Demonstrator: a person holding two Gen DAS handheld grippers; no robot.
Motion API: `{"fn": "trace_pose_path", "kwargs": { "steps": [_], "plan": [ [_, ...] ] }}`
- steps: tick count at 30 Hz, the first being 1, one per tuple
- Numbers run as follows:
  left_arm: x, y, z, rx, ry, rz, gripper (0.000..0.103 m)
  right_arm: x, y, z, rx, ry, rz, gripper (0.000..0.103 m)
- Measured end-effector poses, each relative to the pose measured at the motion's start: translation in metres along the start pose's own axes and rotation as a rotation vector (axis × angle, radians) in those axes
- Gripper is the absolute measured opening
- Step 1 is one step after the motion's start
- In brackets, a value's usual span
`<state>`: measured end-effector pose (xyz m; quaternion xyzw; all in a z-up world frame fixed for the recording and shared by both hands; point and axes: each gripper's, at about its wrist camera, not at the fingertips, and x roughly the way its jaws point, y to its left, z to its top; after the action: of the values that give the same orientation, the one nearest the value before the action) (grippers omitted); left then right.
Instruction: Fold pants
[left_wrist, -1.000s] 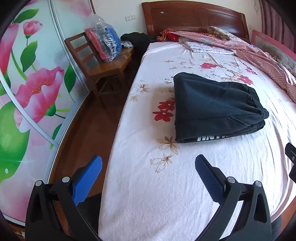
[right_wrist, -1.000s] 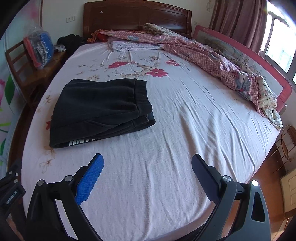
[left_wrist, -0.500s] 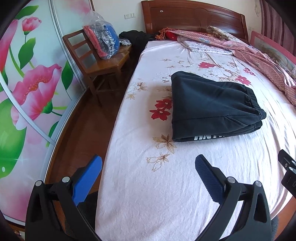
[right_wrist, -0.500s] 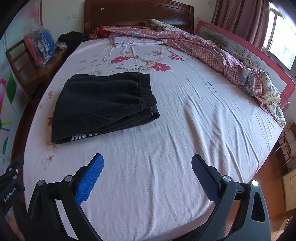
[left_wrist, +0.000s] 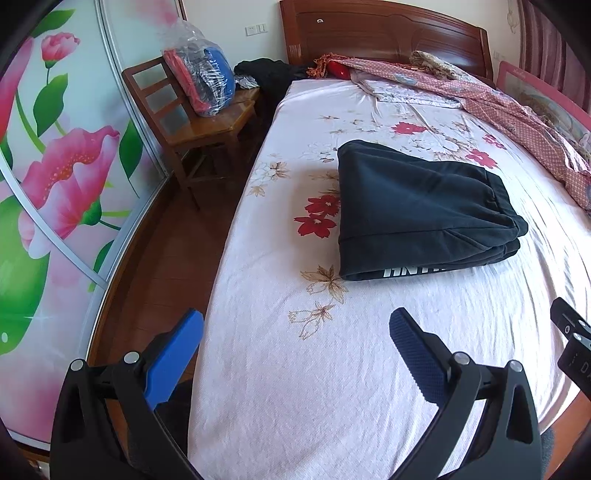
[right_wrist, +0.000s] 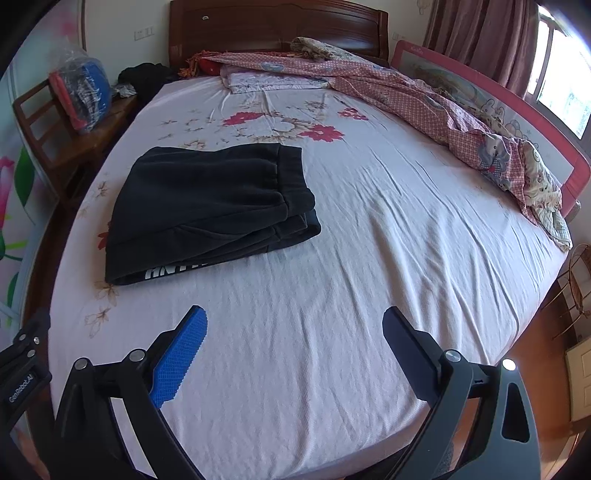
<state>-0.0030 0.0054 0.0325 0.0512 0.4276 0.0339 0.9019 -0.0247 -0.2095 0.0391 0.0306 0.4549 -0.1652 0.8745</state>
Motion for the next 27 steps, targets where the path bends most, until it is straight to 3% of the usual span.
{"fn": "trace_pose_path", "kwargs": {
  "steps": [27],
  "plan": [
    [-0.0009,0.0008,0.0013,0.001,0.001,-0.012,0.101,0.0001,0.0004,-0.0029,0.001,0.004,0.012,0.095]
  ]
}}
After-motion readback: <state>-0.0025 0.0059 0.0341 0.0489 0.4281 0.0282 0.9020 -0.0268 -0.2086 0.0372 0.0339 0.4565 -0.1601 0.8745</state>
